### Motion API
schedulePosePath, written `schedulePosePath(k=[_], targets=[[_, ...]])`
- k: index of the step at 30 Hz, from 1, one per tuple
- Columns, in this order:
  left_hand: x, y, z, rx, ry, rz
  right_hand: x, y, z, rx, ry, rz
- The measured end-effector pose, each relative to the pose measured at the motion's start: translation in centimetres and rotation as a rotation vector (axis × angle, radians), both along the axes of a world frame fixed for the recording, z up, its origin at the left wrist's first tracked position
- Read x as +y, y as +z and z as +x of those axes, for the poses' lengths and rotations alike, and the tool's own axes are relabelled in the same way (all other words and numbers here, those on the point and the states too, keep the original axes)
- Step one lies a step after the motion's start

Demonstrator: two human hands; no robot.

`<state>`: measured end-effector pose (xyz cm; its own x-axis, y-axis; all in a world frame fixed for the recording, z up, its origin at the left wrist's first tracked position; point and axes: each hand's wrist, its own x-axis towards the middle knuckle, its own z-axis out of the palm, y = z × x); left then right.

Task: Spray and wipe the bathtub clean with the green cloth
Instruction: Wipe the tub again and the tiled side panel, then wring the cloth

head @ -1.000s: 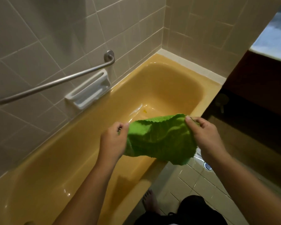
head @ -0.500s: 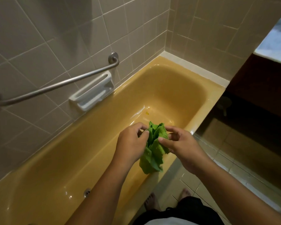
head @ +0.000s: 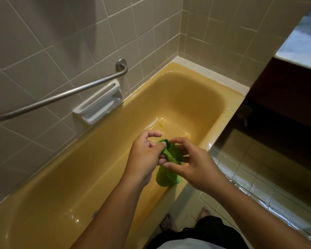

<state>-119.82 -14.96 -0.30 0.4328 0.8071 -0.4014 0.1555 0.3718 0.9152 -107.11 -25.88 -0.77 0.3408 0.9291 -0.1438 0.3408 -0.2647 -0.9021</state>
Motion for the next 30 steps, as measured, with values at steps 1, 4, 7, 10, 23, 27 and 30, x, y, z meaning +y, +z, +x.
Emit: schedulePosePath(k=[1,4,7,10,23,27,30], targets=[[-0.1,0.1,0.1,-0.011,0.003,-0.013,0.0,0.0,0.0,-0.096,0.025,0.01],[-0.3,0.2,0.2,-0.022,-0.03,-0.013,0.0,0.2,0.7,-0.243,0.055,0.036],[0.3,0.5,-0.4,0.026,-0.167,0.12,0.0,1.2,2.3,-0.252,0.069,0.035],[1.6,1.0,-1.2,0.122,-0.48,0.447,0.1,2.8,3.8,-0.194,0.078,0.1],[6.2,0.5,-0.6,0.066,-0.732,0.722,-1.0,8.7,10.3,-0.444,0.189,0.051],[7.3,-0.5,-0.4,0.241,-0.826,1.059,-0.7,7.5,11.7,-0.707,0.254,-0.017],[8.2,-0.8,-0.5,0.313,-0.888,1.153,-0.7,6.8,12.4,-0.778,0.24,0.014]])
